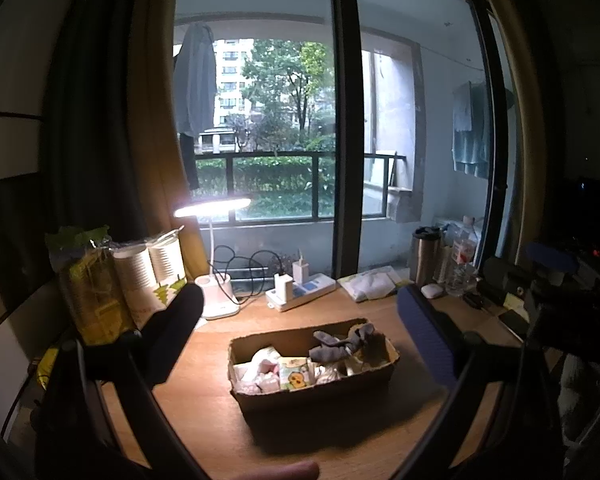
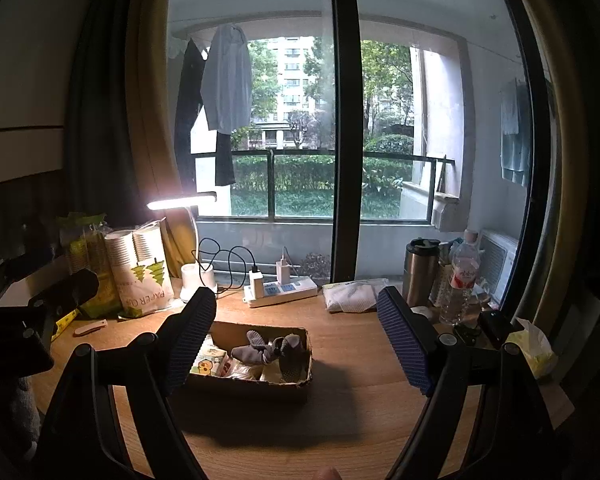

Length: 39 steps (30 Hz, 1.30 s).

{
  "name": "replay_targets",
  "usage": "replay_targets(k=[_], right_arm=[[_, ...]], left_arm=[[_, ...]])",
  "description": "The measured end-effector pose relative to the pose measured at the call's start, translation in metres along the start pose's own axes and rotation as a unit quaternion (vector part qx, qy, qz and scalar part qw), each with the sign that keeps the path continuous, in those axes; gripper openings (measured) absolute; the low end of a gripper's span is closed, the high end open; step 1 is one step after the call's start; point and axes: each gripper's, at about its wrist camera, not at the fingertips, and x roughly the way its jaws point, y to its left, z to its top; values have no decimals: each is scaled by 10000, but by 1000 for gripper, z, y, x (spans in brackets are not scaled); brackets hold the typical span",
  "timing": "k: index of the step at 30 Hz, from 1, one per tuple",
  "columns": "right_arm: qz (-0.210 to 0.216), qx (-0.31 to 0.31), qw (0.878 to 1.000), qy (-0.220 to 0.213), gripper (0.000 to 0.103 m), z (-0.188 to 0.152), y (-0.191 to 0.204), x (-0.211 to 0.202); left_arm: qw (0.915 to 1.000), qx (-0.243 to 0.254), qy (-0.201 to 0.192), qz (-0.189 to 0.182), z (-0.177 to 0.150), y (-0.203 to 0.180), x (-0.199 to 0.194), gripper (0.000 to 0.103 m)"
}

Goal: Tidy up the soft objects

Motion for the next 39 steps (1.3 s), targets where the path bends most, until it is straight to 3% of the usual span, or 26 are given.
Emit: replay_targets(k=[39], right_arm=[[36, -45, 9999, 111, 85, -3, 3, 6]], left_arm=[[9999, 35, -45, -136, -2, -5, -4, 98]])
